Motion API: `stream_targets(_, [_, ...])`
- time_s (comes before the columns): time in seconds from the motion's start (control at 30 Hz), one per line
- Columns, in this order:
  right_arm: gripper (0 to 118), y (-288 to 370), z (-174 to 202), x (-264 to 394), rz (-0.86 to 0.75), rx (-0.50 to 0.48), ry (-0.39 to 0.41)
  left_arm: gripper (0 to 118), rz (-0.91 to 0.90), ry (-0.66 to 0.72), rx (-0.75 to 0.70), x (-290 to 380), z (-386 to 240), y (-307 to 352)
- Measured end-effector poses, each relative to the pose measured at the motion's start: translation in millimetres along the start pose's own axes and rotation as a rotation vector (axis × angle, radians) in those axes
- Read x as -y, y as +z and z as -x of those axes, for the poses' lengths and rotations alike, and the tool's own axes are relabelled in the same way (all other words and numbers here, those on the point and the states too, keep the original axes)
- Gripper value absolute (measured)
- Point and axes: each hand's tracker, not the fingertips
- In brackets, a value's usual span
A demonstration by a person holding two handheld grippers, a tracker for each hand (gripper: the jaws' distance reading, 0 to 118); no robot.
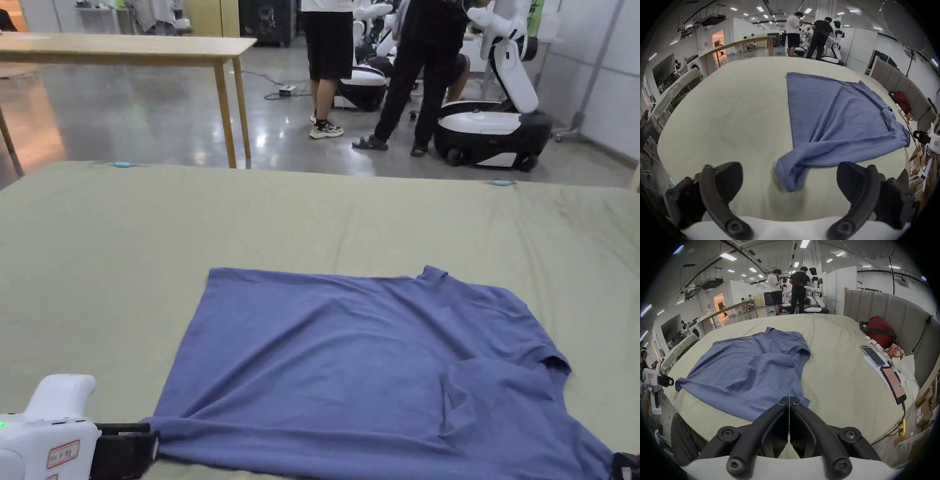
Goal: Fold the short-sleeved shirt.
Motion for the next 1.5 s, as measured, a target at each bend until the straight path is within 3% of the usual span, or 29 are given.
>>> stream_targets(0.07, [2, -1.6, 0.0, 2.5, 0.008, -0.004, -0.011, 110, 0.034, 0.024, -0.014, 5.1, -7.3, -3.7])
stream_targets(0.1, [2, -2.3, 0.0, 3.6, 0.009, -0.006, -0.016, 101, 0.036, 0.027, -0.016, 6.6, -8.4, -4.6])
stream_targets(0.13, [2, -3.9, -0.9, 3.6, 0.017, -0.012, -0.021, 86, 0.047, 0.023, -0.015, 7.5, -9.6, -5.7])
stream_targets(0.2, [2, -5.4, 0.4, 5.2, 0.025, -0.012, -0.018, 8, 0.051, 0.019, -0.013, 3.7, -17.1, -8.5])
stream_targets(0.23, [5, -5.5, 0.8, 5.6, 0.028, -0.012, -0.014, 1, 0.051, 0.011, -0.008, 4.3, -20.0, -6.6])
stream_targets(0.27, [31, -5.2, -0.3, 5.1, 0.034, -0.020, -0.015, 1, 0.039, 0.011, -0.008, 7.1, -23.0, -3.1])
stream_targets(0.33, [108, -4.0, -2.2, 5.3, 0.034, -0.049, -0.037, 1, 0.046, 0.002, 0.009, 7.8, -22.6, -3.1])
stream_targets(0.37, [118, -6.8, -2.1, 5.4, 0.052, -0.073, -0.042, 1, 0.040, 0.007, 0.008, 9.2, -23.6, -1.8])
stream_targets(0.53, [116, -18.2, -6.7, 13.9, 0.079, -0.042, 0.007, 1, 0.026, 0.036, 0.010, 2.5, -16.6, 0.3])
stream_targets(0.6, [100, -26.4, -9.3, 16.4, 0.084, -0.052, -0.014, 1, 0.027, 0.025, 0.007, 1.8, -16.1, -3.4])
stream_targets(0.63, [76, -30.1, -10.6, 16.8, 0.091, -0.048, -0.037, 1, 0.027, 0.015, 0.001, 0.6, -16.5, -3.6])
stream_targets(0.67, [26, -31.9, -14.4, 18.2, 0.087, -0.033, -0.049, 1, 0.028, 0.010, 0.000, -0.5, -16.3, -3.7])
stream_targets(0.7, [5, -31.8, -18.1, 20.9, 0.080, -0.008, -0.048, 1, 0.028, 0.010, 0.002, 1.6, -17.1, -2.6])
stream_targets(0.93, [2, -6.2, -22.7, 11.0, 0.032, -0.048, -0.088, 1, 0.016, 0.022, 0.011, -2.0, -9.7, 7.0])
stream_targets(1.23, [2, 6.2, -16.7, -30.3, -0.049, -0.042, -0.057, 1, -0.009, 0.000, 0.019, -25.4, -14.5, 9.5])
stream_targets(1.5, [2, -34.8, -25.1, -99.7, -0.072, -0.024, -0.024, 1, -0.050, -0.023, 0.027, -91.6, -20.9, -11.1])
